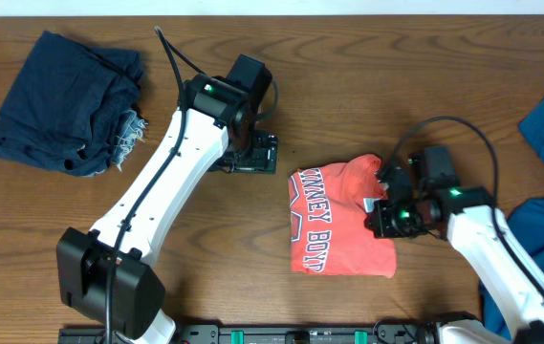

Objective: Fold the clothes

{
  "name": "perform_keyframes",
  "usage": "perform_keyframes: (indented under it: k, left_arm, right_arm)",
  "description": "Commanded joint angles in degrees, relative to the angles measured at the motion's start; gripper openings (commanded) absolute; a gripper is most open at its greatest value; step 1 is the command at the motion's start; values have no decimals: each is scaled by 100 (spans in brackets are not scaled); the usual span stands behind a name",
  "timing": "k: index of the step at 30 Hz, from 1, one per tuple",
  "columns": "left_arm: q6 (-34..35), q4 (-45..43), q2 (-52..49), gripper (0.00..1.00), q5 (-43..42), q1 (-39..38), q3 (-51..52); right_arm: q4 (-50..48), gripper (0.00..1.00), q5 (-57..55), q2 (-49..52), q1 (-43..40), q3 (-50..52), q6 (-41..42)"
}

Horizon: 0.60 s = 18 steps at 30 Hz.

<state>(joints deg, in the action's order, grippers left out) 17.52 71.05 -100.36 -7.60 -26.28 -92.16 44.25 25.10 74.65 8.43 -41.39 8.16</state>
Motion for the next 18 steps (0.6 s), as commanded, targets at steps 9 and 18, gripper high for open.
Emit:
perform_keyframes:
  k: [9,18]
  left_arm:
    - [-127,-339,-33,86,-1209,7,227]
    - [-507,-804,-37,58,-1600,-114,592]
  right_arm:
    - [201,50,-850,-389,-262,-79,844]
    - [-101,5,1421,-850,-212,-136,-11]
